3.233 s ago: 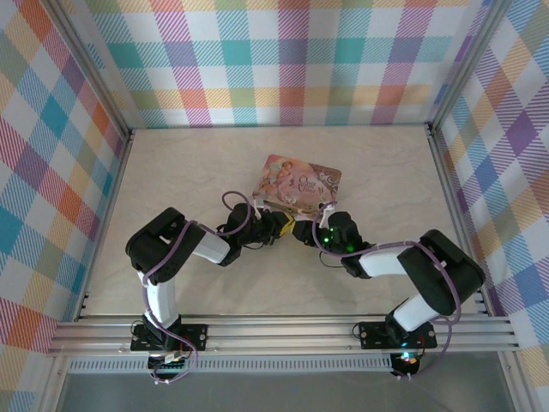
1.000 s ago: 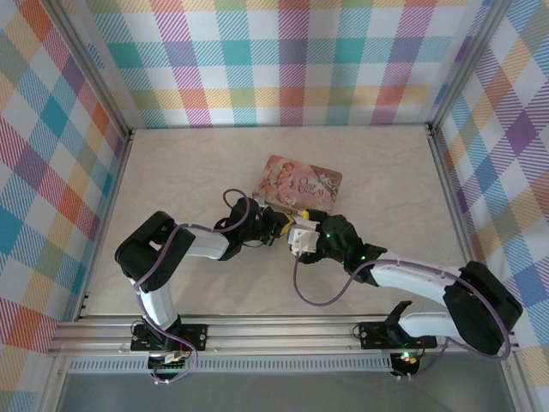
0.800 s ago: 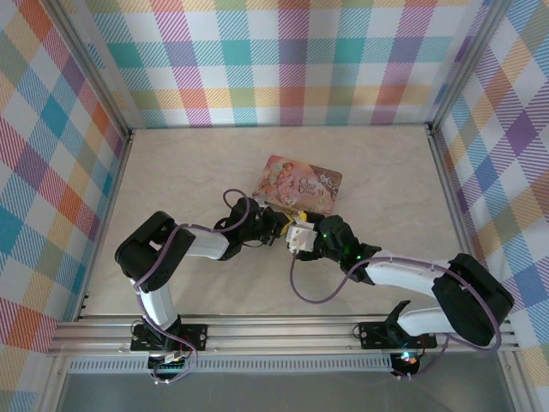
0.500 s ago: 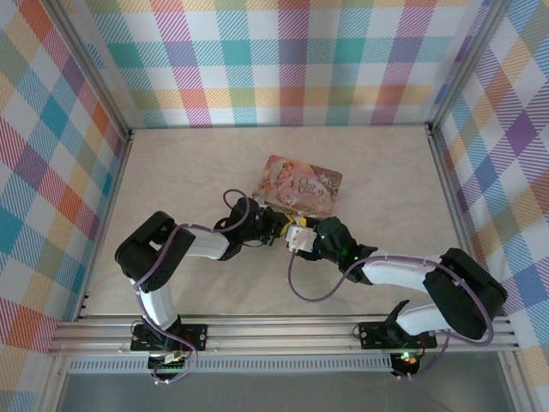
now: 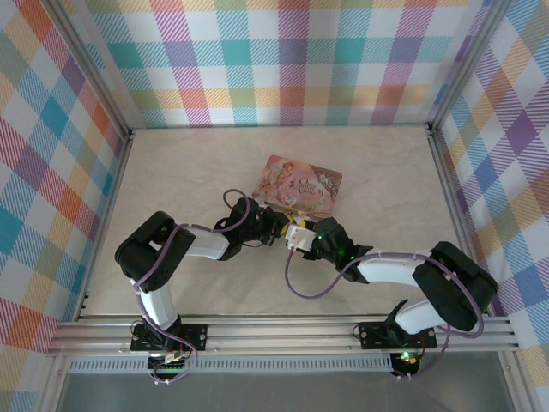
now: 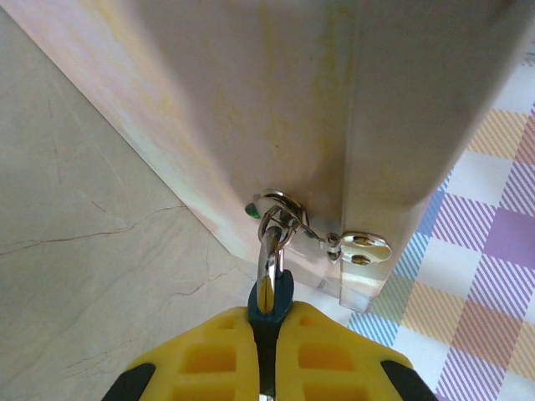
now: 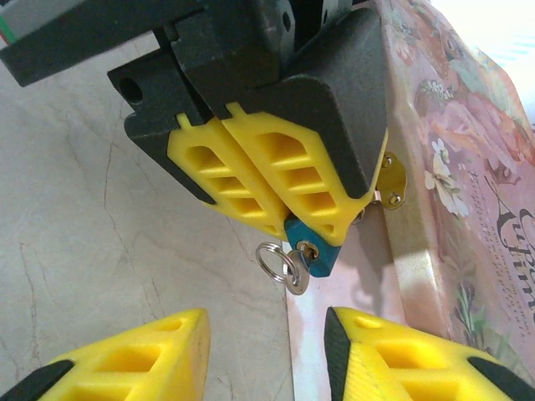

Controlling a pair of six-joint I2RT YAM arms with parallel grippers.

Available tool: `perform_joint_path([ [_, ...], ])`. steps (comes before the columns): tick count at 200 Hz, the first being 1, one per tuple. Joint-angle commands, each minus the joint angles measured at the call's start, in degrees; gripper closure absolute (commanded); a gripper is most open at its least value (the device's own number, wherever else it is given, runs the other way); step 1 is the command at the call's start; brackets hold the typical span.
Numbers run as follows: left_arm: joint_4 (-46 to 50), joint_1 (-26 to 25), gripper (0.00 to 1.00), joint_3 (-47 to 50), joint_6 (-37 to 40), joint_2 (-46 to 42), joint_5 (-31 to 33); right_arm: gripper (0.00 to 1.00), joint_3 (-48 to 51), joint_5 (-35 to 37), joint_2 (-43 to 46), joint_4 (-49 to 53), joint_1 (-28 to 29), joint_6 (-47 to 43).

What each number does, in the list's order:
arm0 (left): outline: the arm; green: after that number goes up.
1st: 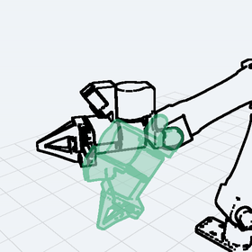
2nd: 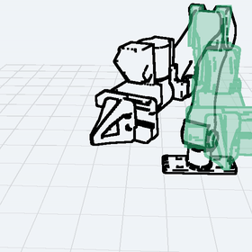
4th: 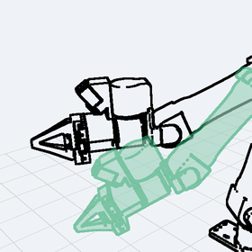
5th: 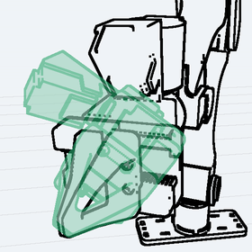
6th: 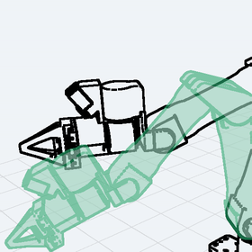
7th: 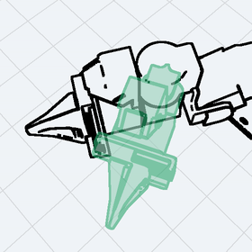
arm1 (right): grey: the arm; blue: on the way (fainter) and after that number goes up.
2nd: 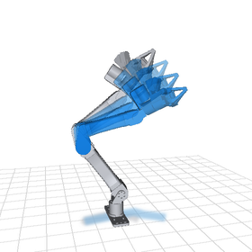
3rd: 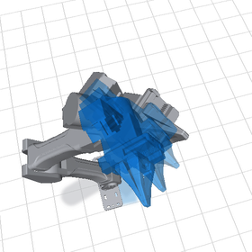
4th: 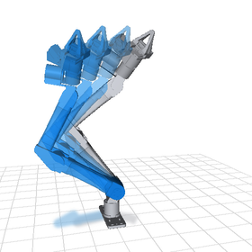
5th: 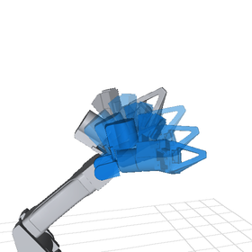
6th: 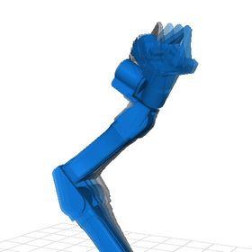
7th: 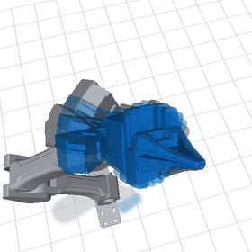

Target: Unlock a padlock with a key

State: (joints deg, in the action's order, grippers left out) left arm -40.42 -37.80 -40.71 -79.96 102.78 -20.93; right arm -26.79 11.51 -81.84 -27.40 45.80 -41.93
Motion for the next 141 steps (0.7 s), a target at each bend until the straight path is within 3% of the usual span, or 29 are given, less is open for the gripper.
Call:
perform_joint_path([
  [1,1.4,-1.0,1.0,-1.0,-0.6,-1.5,-0.8,0.59,-1.7,0.1,-0.5,-2.2,0.3,1.5],
  [93,1.5,-1.1,1.0,-1.2,-0.6,-1.2,-1.0,0.67,-2.8,-0.3,-2.3,-3.3,0.3,1.9],
  [141,1.5,-1.1,1.0,-1.2,-0.7,-1.2,-1.1,0.78,-3.3,-0.4,-3.0,-3.4,0.4,2.6],
])
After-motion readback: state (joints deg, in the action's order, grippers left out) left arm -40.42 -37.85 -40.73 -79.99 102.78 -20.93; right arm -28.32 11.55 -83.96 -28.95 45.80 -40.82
